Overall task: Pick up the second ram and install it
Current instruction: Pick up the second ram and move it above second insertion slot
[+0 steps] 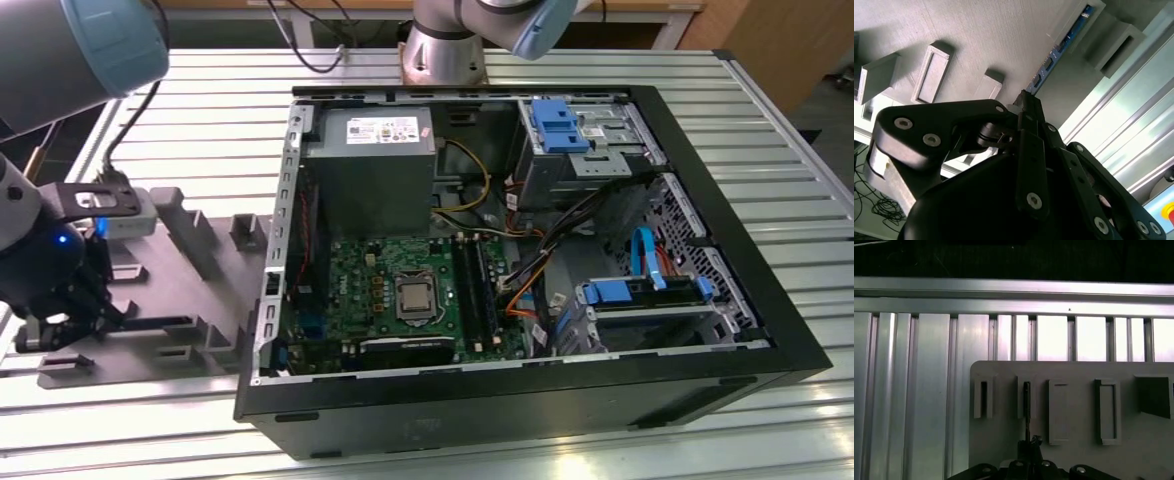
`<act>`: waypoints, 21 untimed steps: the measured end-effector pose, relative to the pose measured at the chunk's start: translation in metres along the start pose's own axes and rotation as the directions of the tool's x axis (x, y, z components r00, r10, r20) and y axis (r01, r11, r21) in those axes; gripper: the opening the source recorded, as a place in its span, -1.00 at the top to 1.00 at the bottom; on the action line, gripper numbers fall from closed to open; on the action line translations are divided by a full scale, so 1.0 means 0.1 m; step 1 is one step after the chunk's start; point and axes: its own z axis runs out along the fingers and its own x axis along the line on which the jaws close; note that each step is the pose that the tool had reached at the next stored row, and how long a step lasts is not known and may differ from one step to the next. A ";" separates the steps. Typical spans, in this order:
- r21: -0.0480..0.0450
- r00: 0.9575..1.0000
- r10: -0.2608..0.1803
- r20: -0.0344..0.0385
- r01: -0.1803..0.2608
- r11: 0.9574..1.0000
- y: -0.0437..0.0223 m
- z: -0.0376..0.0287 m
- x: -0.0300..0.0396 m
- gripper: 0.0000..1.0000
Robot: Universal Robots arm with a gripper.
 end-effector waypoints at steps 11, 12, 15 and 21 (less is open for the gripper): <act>0.000 1.000 0.000 0.000 0.000 1.000 0.003 -0.081 -0.002 0.76; 0.000 1.000 0.000 0.000 0.000 1.000 0.004 -0.087 -0.003 0.76; 0.001 1.000 0.000 0.000 0.000 1.000 0.004 -0.104 -0.003 0.76; 0.001 1.000 0.000 0.000 0.000 1.000 0.006 -0.134 -0.004 0.76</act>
